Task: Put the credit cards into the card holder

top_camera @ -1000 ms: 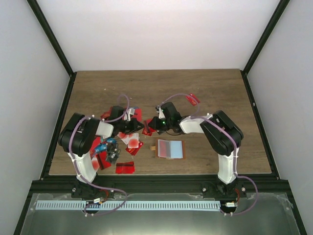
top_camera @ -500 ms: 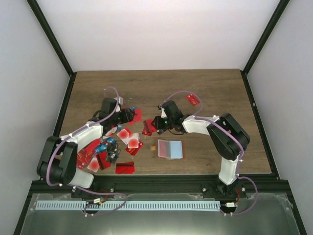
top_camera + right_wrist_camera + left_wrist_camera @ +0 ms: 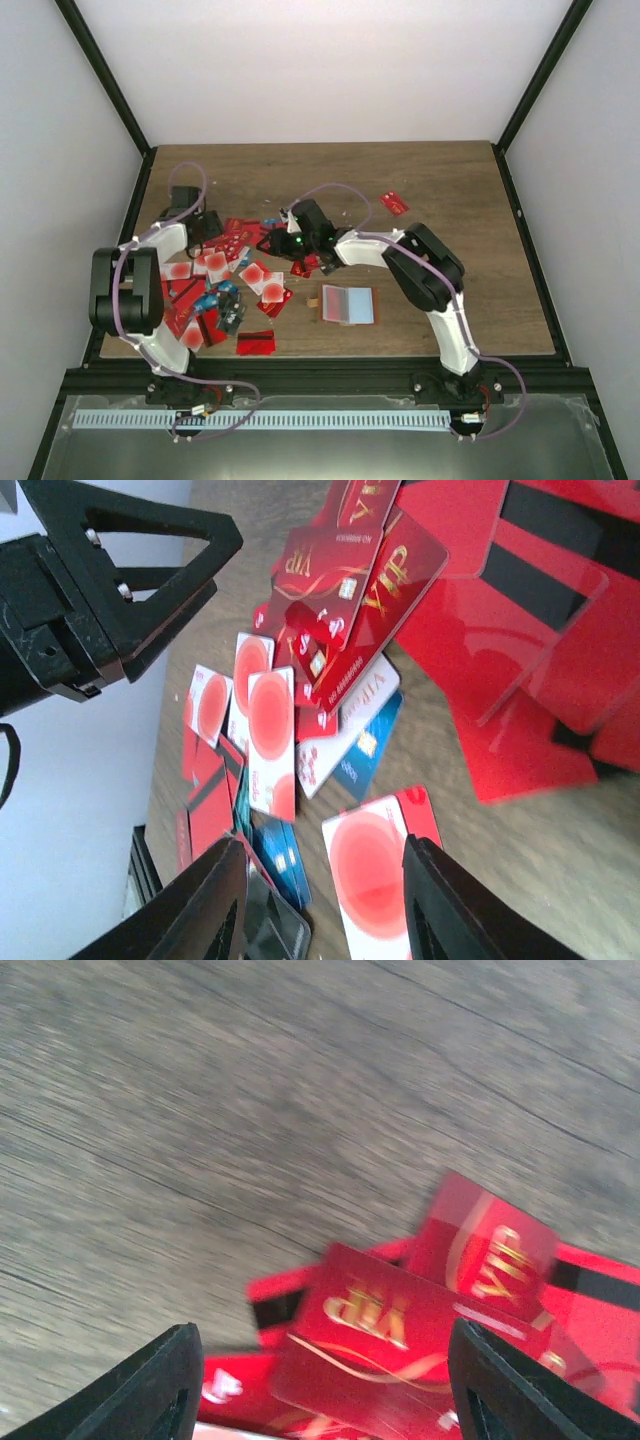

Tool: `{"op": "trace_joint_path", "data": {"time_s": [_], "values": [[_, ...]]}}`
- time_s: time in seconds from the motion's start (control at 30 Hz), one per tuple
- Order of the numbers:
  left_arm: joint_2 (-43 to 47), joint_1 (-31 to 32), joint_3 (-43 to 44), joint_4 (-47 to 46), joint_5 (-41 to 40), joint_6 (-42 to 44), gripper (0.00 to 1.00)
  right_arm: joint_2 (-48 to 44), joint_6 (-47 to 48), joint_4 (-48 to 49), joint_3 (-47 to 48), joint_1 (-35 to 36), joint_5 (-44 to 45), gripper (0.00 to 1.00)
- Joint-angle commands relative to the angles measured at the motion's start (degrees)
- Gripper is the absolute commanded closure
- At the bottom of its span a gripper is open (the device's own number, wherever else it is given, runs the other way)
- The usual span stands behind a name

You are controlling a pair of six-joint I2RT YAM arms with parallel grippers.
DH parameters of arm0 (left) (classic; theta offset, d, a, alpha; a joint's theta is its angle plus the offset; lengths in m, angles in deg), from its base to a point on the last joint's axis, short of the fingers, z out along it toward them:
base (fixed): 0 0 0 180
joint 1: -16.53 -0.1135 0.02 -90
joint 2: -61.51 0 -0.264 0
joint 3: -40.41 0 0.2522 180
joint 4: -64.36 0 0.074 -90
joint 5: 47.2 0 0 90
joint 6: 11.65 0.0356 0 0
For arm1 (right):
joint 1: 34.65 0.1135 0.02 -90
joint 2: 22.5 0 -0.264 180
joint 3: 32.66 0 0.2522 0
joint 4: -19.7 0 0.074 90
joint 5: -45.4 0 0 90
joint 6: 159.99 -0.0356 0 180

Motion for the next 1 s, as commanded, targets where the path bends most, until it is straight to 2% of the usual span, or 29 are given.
{"op": "trace_joint_path", "data": {"time_s": [0.0, 0.27, 0.57, 0.8, 0.97], "values": [[-3.73, -4.82, 3.95, -0.09, 4.06, 3.67, 0.31, 5.54, -7.67, 2.05, 7.57, 0.11, -2.3, 0.54], [-12.4, -6.29, 7.76, 0.38, 9.43, 4.71, 0.31, 16.2, -9.47, -9.28, 24.73, 1.44, -0.11, 0.52], [-16.82, -6.24, 9.78, 3.22, 12.67, 6.87, 0.36, 27.98, -12.51, -23.3, 40.96, 3.69, 4.98, 0.47], [-16.44, -5.54, 9.04, 3.76, 15.04, 7.38, 0.39, 31.62, -14.95, -24.78, 44.48, 4.43, 6.29, 0.45], [-15.51, -3.62, 7.54, 3.1, 18.44, 7.72, 0.4, 30.89, -14.62, -22.41, 42.82, 4.02, 5.63, 0.46]]}}
